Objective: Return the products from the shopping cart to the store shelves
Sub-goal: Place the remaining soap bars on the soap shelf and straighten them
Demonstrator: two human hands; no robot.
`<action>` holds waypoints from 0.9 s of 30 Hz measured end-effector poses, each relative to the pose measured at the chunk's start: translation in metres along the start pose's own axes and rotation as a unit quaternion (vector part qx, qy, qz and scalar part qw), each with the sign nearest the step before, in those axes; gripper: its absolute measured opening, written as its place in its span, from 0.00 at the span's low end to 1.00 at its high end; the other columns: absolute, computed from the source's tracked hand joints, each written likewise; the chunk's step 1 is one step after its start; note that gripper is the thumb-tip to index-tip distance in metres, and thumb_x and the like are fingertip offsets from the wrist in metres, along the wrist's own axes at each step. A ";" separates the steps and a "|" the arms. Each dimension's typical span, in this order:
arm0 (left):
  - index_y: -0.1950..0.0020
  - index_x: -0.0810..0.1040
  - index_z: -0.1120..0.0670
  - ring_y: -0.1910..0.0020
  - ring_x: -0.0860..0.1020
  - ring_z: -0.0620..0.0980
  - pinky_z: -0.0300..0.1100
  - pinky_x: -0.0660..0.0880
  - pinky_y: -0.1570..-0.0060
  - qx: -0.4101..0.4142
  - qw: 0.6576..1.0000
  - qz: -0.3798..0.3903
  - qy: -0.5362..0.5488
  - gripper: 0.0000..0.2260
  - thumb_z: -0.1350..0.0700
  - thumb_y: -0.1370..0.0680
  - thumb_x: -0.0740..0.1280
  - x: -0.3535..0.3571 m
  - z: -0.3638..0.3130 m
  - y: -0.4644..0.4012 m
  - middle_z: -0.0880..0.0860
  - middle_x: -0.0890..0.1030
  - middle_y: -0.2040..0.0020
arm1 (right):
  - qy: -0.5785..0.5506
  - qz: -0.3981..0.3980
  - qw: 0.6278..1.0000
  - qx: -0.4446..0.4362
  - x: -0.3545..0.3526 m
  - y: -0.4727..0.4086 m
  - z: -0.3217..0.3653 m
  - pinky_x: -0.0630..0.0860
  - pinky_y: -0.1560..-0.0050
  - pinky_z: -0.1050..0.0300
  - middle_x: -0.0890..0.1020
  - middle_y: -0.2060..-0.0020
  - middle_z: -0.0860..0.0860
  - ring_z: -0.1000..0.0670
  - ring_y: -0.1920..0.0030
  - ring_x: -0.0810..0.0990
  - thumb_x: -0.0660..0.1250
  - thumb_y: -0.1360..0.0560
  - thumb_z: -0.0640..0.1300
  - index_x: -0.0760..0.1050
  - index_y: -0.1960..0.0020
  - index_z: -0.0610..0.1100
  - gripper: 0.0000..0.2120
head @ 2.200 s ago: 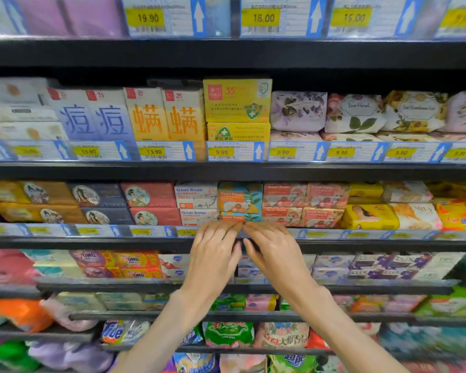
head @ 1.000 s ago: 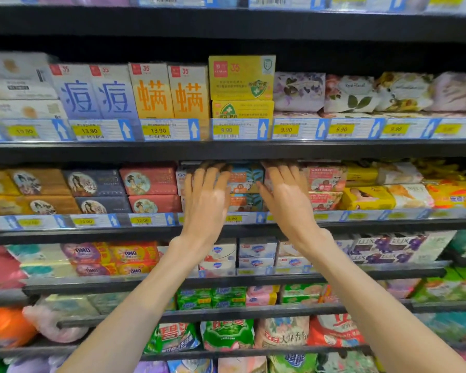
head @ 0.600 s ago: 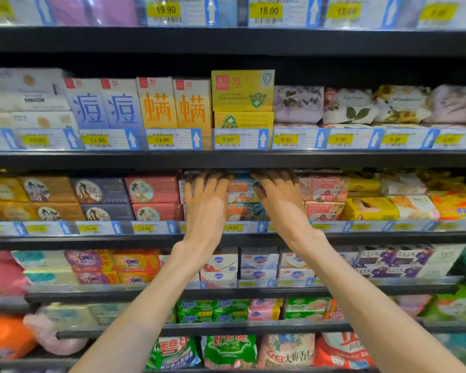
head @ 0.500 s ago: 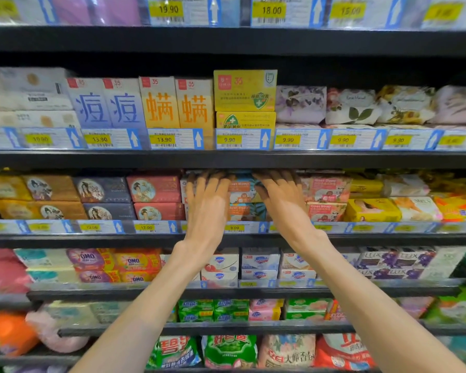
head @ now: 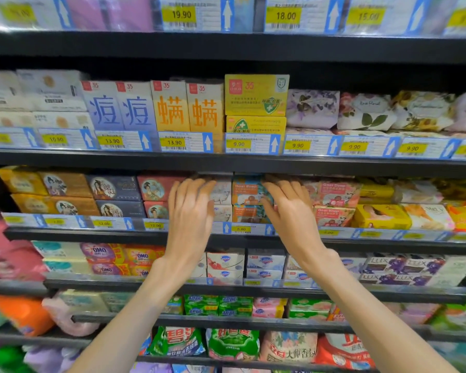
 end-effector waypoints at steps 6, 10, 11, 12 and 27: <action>0.33 0.75 0.57 0.37 0.72 0.60 0.58 0.64 0.29 0.013 0.999 0.014 -0.037 0.19 0.62 0.24 0.68 -0.013 0.040 0.000 0.55 0.76 0.39 | 0.005 0.003 0.999 -0.032 0.021 -0.008 0.042 0.71 0.38 0.47 0.80 0.43 0.48 0.43 0.42 0.75 0.67 0.22 0.46 0.77 0.37 0.45 0.14; 0.31 0.74 0.55 0.35 0.72 0.60 0.60 0.64 0.30 0.047 0.997 0.048 -0.047 0.19 0.59 0.22 0.66 -0.010 0.047 -0.008 0.54 0.76 0.37 | 0.034 0.008 0.999 -0.023 0.032 -0.024 0.071 0.68 0.36 0.46 0.81 0.41 0.48 0.43 0.39 0.73 0.68 0.23 0.47 0.77 0.36 0.44 0.16; 0.30 0.73 0.54 0.34 0.71 0.59 0.60 0.65 0.31 0.054 0.996 0.057 -0.048 0.19 0.58 0.22 0.66 -0.008 0.048 -0.012 0.53 0.76 0.36 | 0.044 0.003 0.999 -0.015 0.034 -0.027 0.076 0.68 0.36 0.45 0.81 0.42 0.48 0.43 0.38 0.73 0.69 0.23 0.47 0.77 0.37 0.44 0.16; 0.29 0.73 0.53 0.33 0.70 0.58 0.60 0.65 0.32 0.062 0.995 0.062 -0.048 0.20 0.57 0.21 0.66 -0.006 0.050 -0.015 0.52 0.75 0.34 | 0.054 -0.006 0.999 -0.009 0.035 -0.030 0.079 0.68 0.37 0.45 0.82 0.43 0.47 0.42 0.39 0.73 0.69 0.23 0.47 0.78 0.39 0.44 0.15; 0.31 0.76 0.52 0.30 0.70 0.60 0.61 0.61 0.27 0.089 0.995 0.041 -0.001 0.18 0.58 0.21 0.69 0.002 0.057 -0.027 0.52 0.78 0.32 | 0.062 0.010 0.998 0.015 0.042 -0.032 0.081 0.71 0.35 0.41 0.83 0.44 0.46 0.39 0.40 0.76 0.68 0.22 0.44 0.79 0.37 0.44 0.14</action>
Point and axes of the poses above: each hand's wrist, its own y-axis away from the middle knuckle, its own x-axis out of the palm, z = x × y, the point moved 8 cm from there along -y, towards the middle knuckle
